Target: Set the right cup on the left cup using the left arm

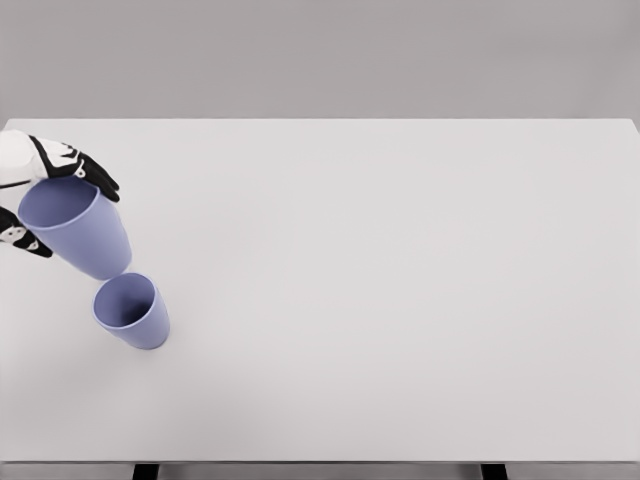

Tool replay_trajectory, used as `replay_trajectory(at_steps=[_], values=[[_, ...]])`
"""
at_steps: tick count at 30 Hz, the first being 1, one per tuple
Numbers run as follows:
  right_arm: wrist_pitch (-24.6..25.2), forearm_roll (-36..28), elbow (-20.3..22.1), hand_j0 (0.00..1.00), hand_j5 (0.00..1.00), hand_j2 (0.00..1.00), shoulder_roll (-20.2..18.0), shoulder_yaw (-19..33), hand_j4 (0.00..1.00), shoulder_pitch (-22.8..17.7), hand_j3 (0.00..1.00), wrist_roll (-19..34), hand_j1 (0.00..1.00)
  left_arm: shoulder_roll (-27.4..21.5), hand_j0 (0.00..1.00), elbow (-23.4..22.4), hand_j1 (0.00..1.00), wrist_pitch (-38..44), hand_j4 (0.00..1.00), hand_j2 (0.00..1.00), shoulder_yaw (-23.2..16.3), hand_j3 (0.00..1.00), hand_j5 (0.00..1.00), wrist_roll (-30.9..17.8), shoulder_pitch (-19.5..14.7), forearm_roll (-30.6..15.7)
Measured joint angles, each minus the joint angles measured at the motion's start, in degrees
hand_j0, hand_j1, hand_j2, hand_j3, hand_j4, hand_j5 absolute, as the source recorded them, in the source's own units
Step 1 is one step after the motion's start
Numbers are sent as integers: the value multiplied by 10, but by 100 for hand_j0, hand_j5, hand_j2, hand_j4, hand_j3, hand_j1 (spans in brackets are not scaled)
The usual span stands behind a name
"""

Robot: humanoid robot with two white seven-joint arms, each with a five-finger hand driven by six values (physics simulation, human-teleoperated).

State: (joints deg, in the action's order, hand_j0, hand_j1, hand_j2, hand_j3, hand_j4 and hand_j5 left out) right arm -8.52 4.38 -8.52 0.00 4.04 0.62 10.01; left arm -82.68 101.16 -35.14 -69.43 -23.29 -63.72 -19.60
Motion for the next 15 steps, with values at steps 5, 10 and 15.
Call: replay_trajectory(at_steps=[5,10,15], values=[[0,0,0,100,100,100,0,0,100,0,100,0,100,-6,64,0,64,0,64,64,0,64,64,-1,17,-11],[0,0,0,100,100,100,0,0,100,0,100,0,100,-13,64,0,64,0,64,64,0,64,64,-2,19,-13],[0,0,0,100,100,100,0,0,100,0,100,0,100,-10,65,0,65,0,65,65,0,65,65,-1,32,-12]])
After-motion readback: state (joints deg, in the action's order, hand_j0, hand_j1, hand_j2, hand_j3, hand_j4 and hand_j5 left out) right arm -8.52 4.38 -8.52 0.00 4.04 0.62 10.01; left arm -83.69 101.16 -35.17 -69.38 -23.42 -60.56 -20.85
